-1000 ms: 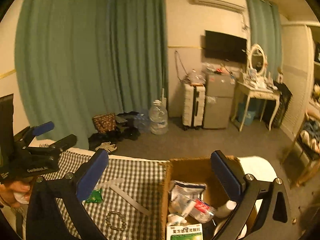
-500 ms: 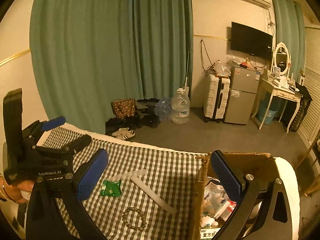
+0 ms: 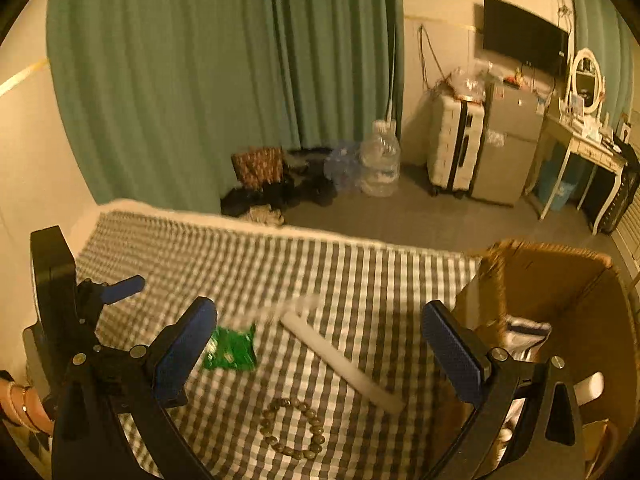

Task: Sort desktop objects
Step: 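Grasp the green foil snack bag with left tool while right tool grasps the white plastic tube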

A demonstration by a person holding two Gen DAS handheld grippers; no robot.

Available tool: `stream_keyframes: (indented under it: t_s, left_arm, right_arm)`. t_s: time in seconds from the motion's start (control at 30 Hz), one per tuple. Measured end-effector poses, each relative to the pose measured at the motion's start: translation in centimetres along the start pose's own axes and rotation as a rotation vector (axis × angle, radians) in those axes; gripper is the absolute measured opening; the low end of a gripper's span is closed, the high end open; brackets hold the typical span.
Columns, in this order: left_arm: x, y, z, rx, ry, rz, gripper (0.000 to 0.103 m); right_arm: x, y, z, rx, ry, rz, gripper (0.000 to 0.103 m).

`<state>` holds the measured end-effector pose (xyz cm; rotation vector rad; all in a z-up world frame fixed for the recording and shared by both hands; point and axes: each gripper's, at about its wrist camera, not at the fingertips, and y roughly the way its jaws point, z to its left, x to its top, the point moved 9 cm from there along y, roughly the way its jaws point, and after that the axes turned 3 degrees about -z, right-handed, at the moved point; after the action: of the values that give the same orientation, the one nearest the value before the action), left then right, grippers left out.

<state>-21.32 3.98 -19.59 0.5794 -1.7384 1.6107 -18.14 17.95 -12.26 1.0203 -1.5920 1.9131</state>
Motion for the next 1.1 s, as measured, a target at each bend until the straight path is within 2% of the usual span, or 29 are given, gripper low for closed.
stream_keyframes:
  t_s: [0.17, 0.23, 0.37, 0.53, 0.67, 0.8, 0.9, 0.93, 0.97, 1.0, 1.03, 1.07, 1.1]
  left_arm:
    - [-3.1, 3.0, 0.6, 0.012, -0.090, 0.102, 0.103]
    - [-4.3, 4.1, 0.5, -0.014, -0.123, 0.135, 0.103]
    - [-6.0, 6.1, 0.6, -0.007, -0.122, 0.173, 0.103]
    - [-6.2, 7.3, 0.3, -0.015, -0.116, 0.177, 0.103]
    - [-6.4, 8.1, -0.2, -0.025, -0.104, 0.184, 0.103]
    - [-6.9, 8.8, -0.7, -0.035, -0.100, 0.201, 0.103]
    - [-7.6, 8.7, -1.0, -0.040, -0.074, 0.202, 0.103]
    - [-7.7, 8.6, -1.0, -0.046, -0.073, 0.202, 0.102]
    - [-7.8, 8.4, -0.9, -0.055, -0.075, 0.202, 0.094]
    - [-8.1, 8.2, -0.9, -0.065, -0.077, 0.207, 0.090]
    - [-8.2, 8.0, -0.9, -0.063, -0.070, 0.210, 0.083]
    - [-8.4, 7.6, -1.0, -0.058, -0.062, 0.210, 0.072]
    - [-8.6, 7.3, -1.0, -0.059, -0.057, 0.212, 0.065]
  right_arm:
    - [-3.0, 4.0, -0.6, -0.042, -0.003, 0.097, 0.103]
    - [-3.9, 5.2, -0.8, -0.052, -0.016, 0.128, 0.103]
    - [-6.4, 7.9, -1.9, -0.090, -0.019, 0.204, 0.103]
    - [-8.8, 10.9, -2.9, -0.113, 0.009, 0.256, 0.096]
    - [-10.6, 13.0, -3.0, -0.118, -0.024, 0.311, 0.092]
    - [-11.9, 14.3, -3.3, -0.112, -0.035, 0.358, 0.089]
    - [-12.4, 14.3, -3.4, -0.115, -0.049, 0.356, 0.087]
    - [-12.4, 14.2, -3.4, -0.114, -0.057, 0.354, 0.081]
    - [-12.4, 14.1, -3.3, -0.111, -0.063, 0.353, 0.076]
    - [-12.3, 13.9, -3.1, -0.109, -0.069, 0.352, 0.064]
    - [-12.3, 13.7, -3.0, -0.107, -0.080, 0.350, 0.054]
    - [-12.3, 13.7, -2.6, -0.104, -0.093, 0.353, 0.049]
    - [-12.4, 13.6, -2.4, -0.103, -0.105, 0.355, 0.042]
